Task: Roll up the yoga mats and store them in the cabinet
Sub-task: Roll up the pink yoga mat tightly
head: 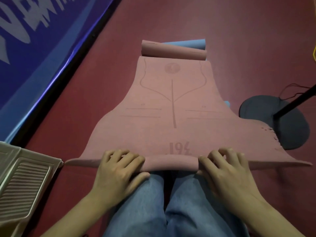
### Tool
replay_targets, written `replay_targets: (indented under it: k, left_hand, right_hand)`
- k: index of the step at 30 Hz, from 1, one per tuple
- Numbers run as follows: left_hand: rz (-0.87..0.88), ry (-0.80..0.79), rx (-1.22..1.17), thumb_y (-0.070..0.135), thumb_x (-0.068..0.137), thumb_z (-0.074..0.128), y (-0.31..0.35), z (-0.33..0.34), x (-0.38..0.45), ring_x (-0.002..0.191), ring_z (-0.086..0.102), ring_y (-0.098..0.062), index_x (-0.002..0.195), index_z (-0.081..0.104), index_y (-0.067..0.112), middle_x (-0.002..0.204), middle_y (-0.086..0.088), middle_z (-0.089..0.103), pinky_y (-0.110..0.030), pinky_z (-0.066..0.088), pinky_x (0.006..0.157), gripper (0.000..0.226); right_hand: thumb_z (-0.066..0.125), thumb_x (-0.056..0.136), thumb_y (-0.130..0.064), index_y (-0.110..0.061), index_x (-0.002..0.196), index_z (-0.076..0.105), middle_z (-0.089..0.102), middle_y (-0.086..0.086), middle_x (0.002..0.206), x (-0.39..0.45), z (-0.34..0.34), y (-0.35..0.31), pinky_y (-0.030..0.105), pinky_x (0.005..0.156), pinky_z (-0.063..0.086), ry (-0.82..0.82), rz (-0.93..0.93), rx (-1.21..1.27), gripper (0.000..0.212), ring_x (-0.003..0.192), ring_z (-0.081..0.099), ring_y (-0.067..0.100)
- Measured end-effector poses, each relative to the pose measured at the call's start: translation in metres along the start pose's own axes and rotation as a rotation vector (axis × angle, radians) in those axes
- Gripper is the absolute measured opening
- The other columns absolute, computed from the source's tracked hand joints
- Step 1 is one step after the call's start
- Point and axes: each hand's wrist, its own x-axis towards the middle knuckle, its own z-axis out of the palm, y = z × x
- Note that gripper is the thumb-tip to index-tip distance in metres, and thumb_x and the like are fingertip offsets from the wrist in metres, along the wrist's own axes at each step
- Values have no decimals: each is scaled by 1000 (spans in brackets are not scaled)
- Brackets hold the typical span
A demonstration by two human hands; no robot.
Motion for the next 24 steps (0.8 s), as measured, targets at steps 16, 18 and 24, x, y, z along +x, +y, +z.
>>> replay_targets:
  k: [16, 18, 24]
  left_hand:
    - [-192, -113, -295, 32, 99, 44, 5, -20, -20, 73, 50, -17, 79, 57, 25, 75, 14, 52, -40, 35, 74, 25]
    - [-240, -198, -362, 38, 98, 45, 8, -21, -29, 72, 52, -13, 77, 57, 27, 72, 15, 54, -41, 38, 73, 27]
    - [-427, -302, -438, 55, 88, 45, 5, -6, -20, 65, 39, 0, 84, 52, 34, 66, 19, 50, -30, 33, 67, 23]
  right_hand:
    - [33, 108, -36, -18, 90, 61, 53, -7, 82, -14, -4, -4, 35, 62, 39, -68, -70, 439, 38, 73, 46, 20]
    - [33, 108, -41, -21, 96, 58, 50, -9, 84, -28, -1, -7, 31, 62, 38, -72, -49, 468, 34, 73, 47, 17]
    - [40, 108, -41, -14, 92, 64, 55, -5, 83, -24, 12, -6, 32, 59, 43, -27, -20, 471, 39, 72, 50, 19]
